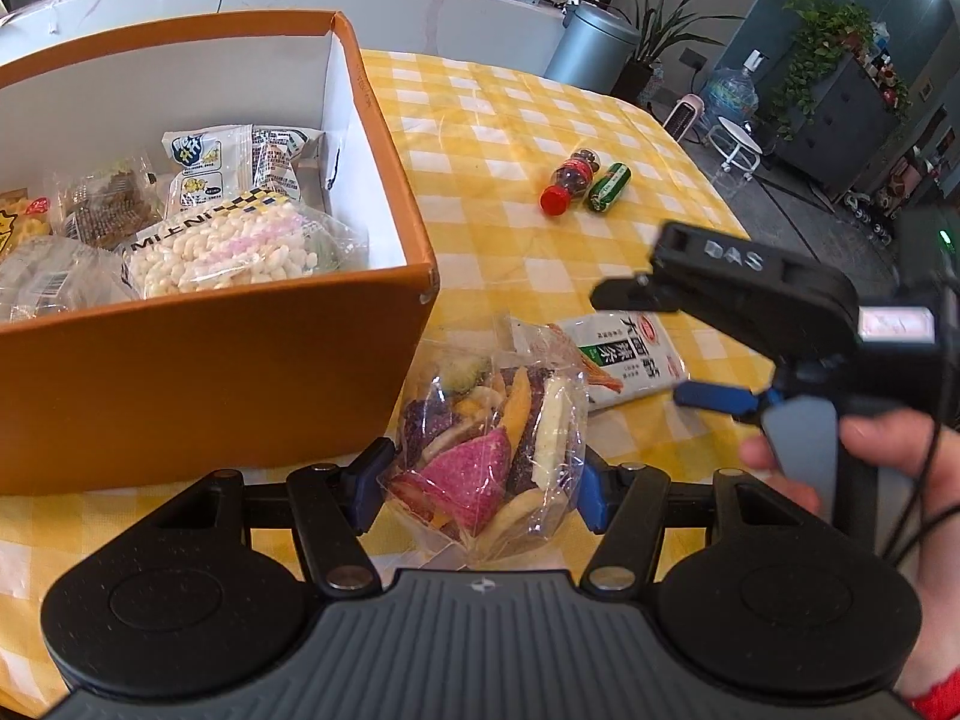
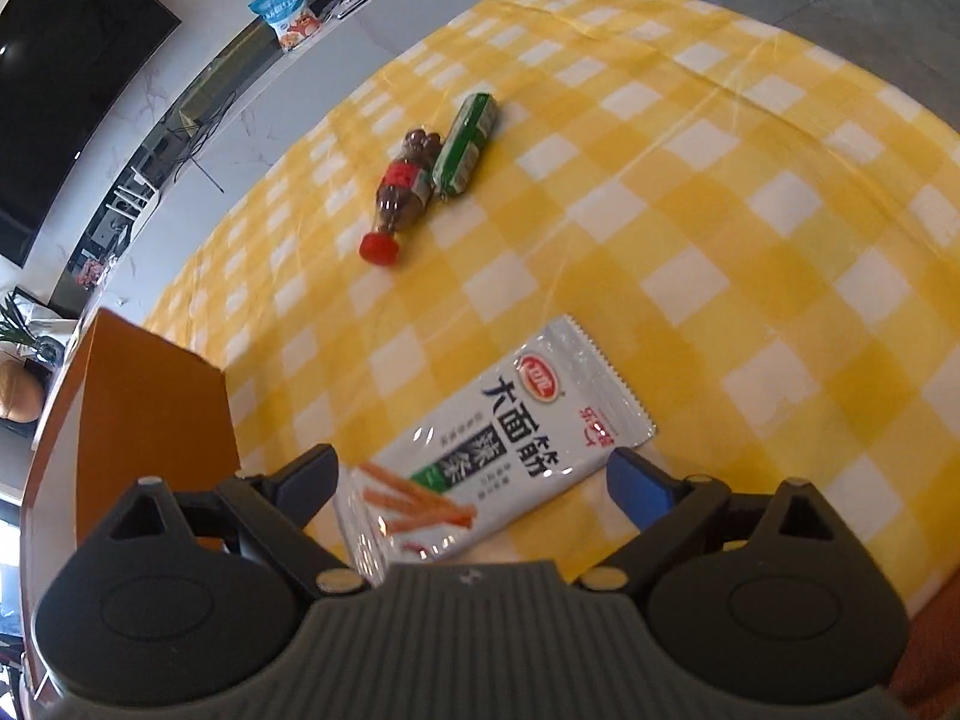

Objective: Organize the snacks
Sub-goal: 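Grasp the white spicy-strip bag with the right tool while left holds the chip bag, then carry both held bags over the orange box and lower them inside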

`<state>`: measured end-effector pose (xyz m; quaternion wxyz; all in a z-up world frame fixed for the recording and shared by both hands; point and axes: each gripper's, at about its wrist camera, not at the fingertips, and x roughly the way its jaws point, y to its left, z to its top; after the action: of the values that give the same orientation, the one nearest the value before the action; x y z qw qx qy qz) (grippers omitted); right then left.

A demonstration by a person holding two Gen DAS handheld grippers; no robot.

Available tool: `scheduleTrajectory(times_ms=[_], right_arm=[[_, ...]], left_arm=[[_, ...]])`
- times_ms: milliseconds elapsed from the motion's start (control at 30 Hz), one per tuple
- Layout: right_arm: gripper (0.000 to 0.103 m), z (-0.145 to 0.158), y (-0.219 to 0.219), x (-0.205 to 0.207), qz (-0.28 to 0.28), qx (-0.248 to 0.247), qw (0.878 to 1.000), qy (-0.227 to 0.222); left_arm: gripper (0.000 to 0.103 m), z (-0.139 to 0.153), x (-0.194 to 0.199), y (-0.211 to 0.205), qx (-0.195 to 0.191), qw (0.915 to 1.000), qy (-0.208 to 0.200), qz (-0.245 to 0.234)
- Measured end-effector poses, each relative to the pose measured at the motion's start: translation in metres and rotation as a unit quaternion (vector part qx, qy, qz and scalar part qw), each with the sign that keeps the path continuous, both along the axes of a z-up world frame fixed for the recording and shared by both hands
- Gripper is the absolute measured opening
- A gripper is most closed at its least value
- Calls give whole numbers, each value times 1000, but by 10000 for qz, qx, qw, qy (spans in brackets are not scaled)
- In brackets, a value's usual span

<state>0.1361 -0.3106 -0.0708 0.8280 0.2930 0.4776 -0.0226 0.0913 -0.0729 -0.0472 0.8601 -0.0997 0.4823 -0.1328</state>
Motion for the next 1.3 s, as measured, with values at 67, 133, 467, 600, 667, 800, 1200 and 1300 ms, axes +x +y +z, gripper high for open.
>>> scheduleTrajectory(times_ms=[67,133,467,600,667,800,1200,1300], right_arm=[[94,0,4,14,117,-129,9998,-25],[93,0,11,25,295,-331,9990,-72],[85,-10,75,39,1824,-2090,9604,-256],[74,-10,76,32,1973,-2373,9505,-361],[66,-9,71,29,1961,-2380,9503,-430],[59,-7,62,18,2049,-2269,9505,-552],[52,14,43,-19,1944,-1862,9581,-982],[52,27,43,-31,1953,-1860,9557,-1177]], left_arm=[[70,0,1,0,-21,10000,29,47],[70,0,3,-1,-28,9999,68,85],[70,-3,12,0,22,9993,305,231],[70,-4,14,-1,-3,9992,317,227],[70,-4,13,-1,-29,9992,313,232],[70,-6,10,3,-94,9993,288,228],[70,11,-13,12,-426,9989,115,164],[70,25,-22,14,-494,9986,-60,160]])
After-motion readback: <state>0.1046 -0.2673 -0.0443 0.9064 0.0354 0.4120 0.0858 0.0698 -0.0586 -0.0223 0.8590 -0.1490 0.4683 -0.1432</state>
